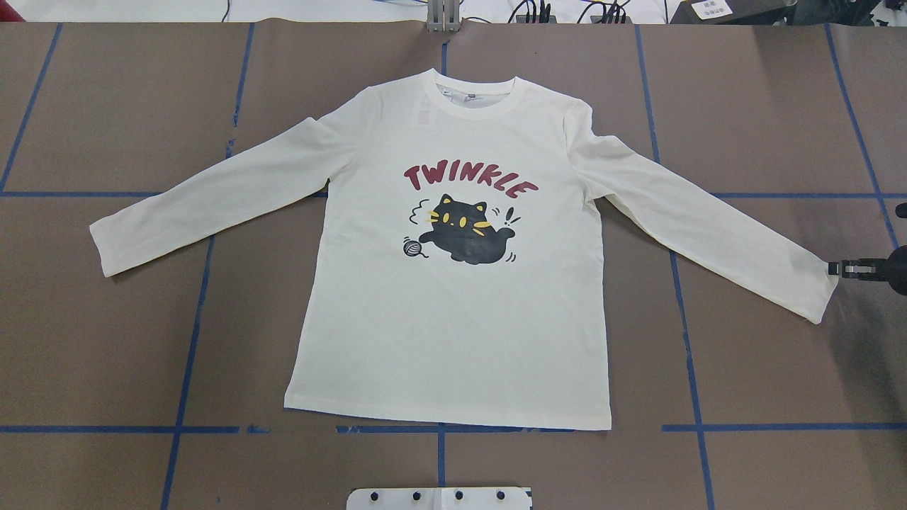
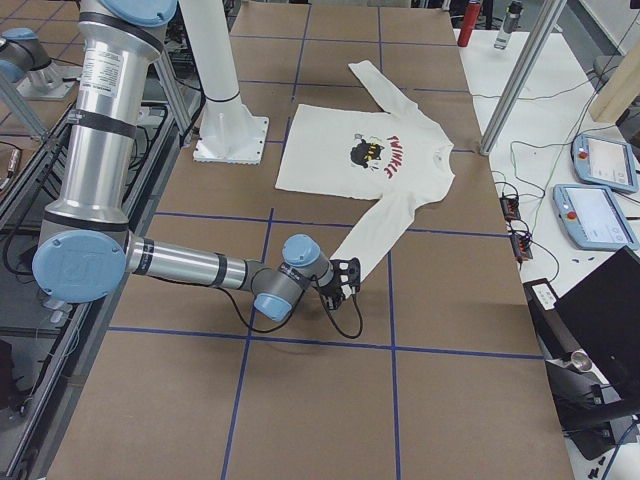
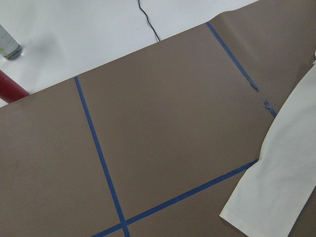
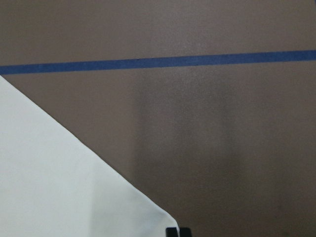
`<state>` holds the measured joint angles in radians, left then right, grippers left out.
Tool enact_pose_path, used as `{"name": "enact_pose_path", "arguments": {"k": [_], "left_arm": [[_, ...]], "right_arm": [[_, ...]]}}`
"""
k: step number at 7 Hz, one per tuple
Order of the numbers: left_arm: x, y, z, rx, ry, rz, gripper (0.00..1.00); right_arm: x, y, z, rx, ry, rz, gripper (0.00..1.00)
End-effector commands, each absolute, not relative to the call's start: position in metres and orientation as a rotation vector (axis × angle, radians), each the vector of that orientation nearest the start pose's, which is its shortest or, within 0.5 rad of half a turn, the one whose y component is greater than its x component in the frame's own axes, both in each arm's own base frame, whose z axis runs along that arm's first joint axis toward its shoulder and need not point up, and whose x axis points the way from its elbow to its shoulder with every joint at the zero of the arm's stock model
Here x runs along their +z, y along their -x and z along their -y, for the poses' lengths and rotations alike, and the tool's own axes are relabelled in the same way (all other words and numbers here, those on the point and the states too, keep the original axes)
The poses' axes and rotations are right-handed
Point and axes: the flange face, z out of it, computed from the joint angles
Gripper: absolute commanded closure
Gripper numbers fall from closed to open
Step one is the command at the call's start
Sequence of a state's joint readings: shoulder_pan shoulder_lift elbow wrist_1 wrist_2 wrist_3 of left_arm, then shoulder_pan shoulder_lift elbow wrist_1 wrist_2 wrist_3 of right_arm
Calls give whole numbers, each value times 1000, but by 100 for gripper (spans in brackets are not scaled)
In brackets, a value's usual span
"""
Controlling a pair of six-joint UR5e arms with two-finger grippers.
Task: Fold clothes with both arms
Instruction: 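Grasp the sleeve cuff nearest the right gripper with the right gripper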
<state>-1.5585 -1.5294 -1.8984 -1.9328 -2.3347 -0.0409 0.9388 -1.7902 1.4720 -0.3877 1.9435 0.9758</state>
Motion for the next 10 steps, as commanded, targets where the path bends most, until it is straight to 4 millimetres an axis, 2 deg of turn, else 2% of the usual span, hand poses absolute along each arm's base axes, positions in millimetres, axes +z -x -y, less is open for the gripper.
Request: {"name": "enact_pose_path", "arguments": {"k": [1, 2, 3, 4, 5, 6, 7, 9, 10], "left_arm": [[474, 58, 482, 219, -594, -753, 0], [473, 58, 482, 218, -595, -753, 0], [474, 59, 482, 217, -594, -752, 0], [475, 59, 483, 216, -592, -752, 0], [476, 59, 483, 216, -591, -752, 0], [478, 59, 484, 214, -587, -752, 0], [479, 59, 483, 213, -585, -752, 0], [479, 59, 483, 213, -584, -752, 0], [480, 59, 483, 212, -582, -752, 0]], "right_arm": [[666, 169, 395, 142, -369, 881, 100], [640, 173, 399, 130, -385, 909, 100], [597, 178, 406, 131, -367, 903, 100], [531, 182, 414, 151, -328, 864, 100], [464, 195, 437, 167, -313, 844, 100], [402, 219, 473, 185, -293, 819, 100], [347, 239, 503, 200, -278, 782, 100], [232, 272, 546, 230, -270, 740, 100], [190, 294, 576, 269, -297, 738, 100]]}}
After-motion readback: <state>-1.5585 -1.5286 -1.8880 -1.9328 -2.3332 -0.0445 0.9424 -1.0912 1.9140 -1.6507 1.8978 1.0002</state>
